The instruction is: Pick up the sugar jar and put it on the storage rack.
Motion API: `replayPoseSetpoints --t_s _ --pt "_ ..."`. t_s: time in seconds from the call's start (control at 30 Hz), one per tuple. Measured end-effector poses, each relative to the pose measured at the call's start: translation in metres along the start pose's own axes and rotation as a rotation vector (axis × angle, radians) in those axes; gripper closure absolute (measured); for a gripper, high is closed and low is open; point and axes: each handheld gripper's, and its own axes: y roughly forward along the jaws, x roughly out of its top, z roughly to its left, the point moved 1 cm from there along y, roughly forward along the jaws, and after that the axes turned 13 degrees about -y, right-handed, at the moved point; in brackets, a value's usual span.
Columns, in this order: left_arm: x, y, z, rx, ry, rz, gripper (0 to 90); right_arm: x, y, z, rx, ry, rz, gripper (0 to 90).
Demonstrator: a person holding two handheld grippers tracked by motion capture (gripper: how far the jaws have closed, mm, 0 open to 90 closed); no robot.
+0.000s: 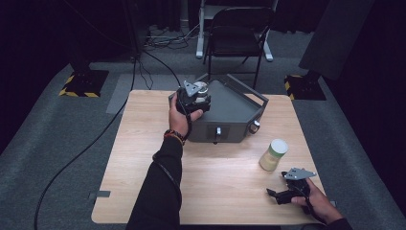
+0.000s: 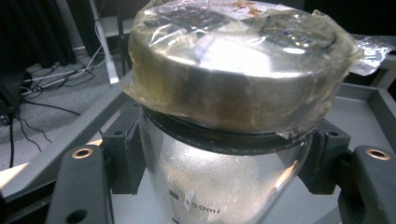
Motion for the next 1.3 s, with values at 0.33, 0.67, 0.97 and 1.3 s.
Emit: replayPoseSetpoints --t_s 0.33,0.67,0.97,1.3 --pt "-0.009 0.008 0.002 -0.004 -0.007 0.016 30.3 0.0 0.0 0.0 0.001 -0.002 0.0 0.0" --pt "-0.016 0.013 0.008 -0.007 -0.025 0.025 30.3 -0.001 0.0 -0.001 0.001 -0.006 0.001 0.0" --pt "-0.014 0.013 0.012 -0.025 -0.021 0.036 30.0 -0.001 -0.001 -0.001 0.001 -0.004 0.0 0.0" --pt "-0.015 0.012 0.016 -0.029 -0.048 0.025 21.0 -0.001 -0.001 0.0 0.001 -0.003 0.0 0.0"
